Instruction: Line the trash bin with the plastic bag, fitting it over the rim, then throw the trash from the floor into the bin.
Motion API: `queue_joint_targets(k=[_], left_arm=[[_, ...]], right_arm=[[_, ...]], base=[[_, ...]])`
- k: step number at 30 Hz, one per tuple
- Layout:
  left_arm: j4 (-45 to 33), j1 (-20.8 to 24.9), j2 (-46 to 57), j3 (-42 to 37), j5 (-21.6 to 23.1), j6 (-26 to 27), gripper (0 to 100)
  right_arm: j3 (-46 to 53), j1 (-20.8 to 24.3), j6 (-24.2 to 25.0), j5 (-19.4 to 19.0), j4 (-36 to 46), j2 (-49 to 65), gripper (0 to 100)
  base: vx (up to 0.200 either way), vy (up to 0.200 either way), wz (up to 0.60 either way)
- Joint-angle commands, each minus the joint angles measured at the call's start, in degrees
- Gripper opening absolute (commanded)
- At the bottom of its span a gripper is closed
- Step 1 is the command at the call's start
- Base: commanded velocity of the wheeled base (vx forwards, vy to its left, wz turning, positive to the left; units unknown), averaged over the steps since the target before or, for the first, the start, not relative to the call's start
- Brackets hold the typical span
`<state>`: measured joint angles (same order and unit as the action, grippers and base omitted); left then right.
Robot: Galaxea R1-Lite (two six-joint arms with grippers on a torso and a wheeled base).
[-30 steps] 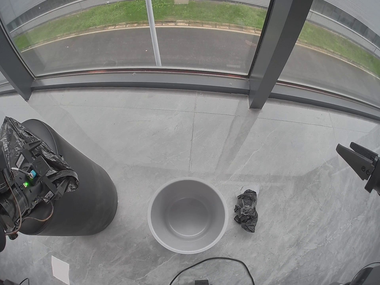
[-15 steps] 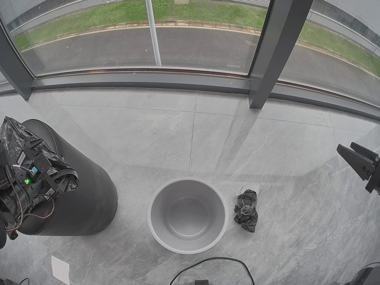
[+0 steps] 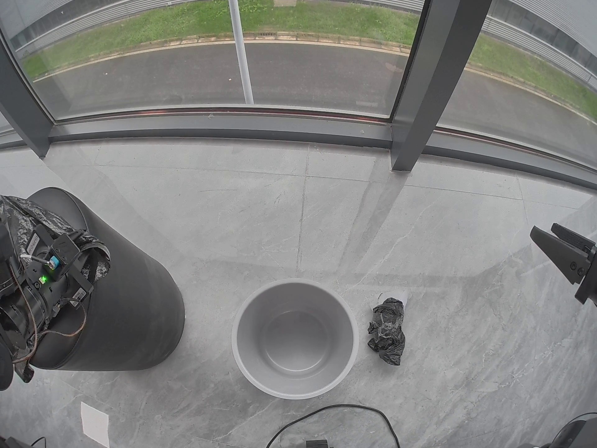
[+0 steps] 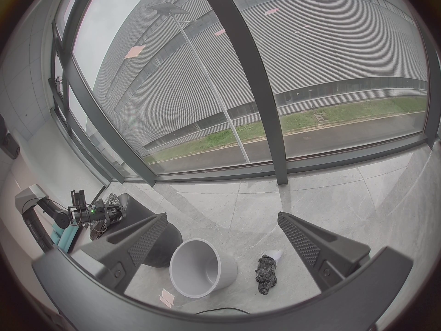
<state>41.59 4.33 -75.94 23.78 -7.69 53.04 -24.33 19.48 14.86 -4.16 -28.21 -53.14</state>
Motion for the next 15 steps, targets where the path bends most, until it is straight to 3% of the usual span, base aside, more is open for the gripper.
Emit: queue_joint_targets(k=[1, 11, 15], left_arm=[[0.1, 0.0, -0.2, -0.2, 0.0, -0.1, 0], [1.8, 0.2, 1.9, 1.3, 0.1, -2.8, 0], [4.7, 1.7, 4.1, 4.7, 0.0, -13.2, 0]], right_arm=[[0.0, 0.0, 0.0, -0.1, 0.0, 0.3, 100], [-0.2, 0.0, 0.0, 0.1, 0.0, 0.3, 100], [-0.7, 0.3, -0.4, 0.1, 0.0, -0.1, 100]], base=[[0.0, 0.0, 0.0], [0.0, 0.0, 0.0], [0.0, 0.0, 0.0]])
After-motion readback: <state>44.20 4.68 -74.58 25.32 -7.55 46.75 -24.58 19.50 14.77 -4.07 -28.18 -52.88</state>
